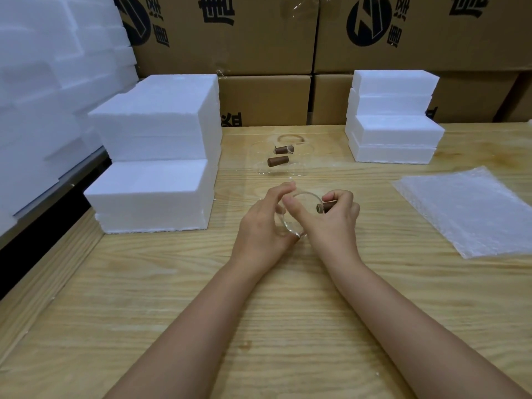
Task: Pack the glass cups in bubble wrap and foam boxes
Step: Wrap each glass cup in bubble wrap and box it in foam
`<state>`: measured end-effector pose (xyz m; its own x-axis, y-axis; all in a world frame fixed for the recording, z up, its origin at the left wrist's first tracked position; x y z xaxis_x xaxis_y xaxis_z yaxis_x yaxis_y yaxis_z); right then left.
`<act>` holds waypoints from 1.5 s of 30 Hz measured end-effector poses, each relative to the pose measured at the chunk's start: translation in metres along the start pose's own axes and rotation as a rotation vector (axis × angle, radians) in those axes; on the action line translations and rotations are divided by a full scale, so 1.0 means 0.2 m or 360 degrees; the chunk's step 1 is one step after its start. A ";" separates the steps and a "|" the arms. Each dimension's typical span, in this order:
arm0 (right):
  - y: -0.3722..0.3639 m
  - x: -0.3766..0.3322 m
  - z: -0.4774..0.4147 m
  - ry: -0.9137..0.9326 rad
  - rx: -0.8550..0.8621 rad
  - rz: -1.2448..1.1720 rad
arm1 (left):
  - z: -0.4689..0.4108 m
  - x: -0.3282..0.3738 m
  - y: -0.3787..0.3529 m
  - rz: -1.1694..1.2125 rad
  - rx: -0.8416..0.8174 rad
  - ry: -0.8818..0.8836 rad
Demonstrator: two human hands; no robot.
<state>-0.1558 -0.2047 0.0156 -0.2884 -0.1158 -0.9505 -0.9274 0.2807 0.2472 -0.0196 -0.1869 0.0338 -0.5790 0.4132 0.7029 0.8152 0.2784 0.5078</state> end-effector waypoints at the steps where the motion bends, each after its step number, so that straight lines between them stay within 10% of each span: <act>1: -0.01 0.00 0.00 0.0020 -0.0042 0.0077 | 0.00 -0.01 0.00 -0.0005 0.0013 0.0013; 19: -0.03 -0.07 -0.04 0.0516 -0.0633 -0.0242 | -0.02 -0.13 0.05 0.0397 0.0075 0.0298; 31: 0.03 0.03 -0.10 0.0171 -0.0163 -0.0466 | -0.01 -0.06 0.02 0.0268 -0.0032 0.0166; 45: 0.05 -0.04 -0.10 0.0249 -0.0227 -0.0856 | -0.03 -0.11 -0.01 0.0651 -0.0077 0.0344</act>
<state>-0.1678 -0.2194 0.0305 0.2106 -0.3491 -0.9131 -0.9732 0.0134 -0.2295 -0.0074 -0.2009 0.0198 -0.2037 0.2890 0.9354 0.9786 0.0873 0.1862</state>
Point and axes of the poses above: each hand's wrist, its own z-axis away from the middle knuckle, its own y-axis out of the back of the hand, x = y × z, the point moved 9 cm from there along -z, towards the middle knuckle, and after that the axes turned 3 degrees about y, right-handed, at the moved point
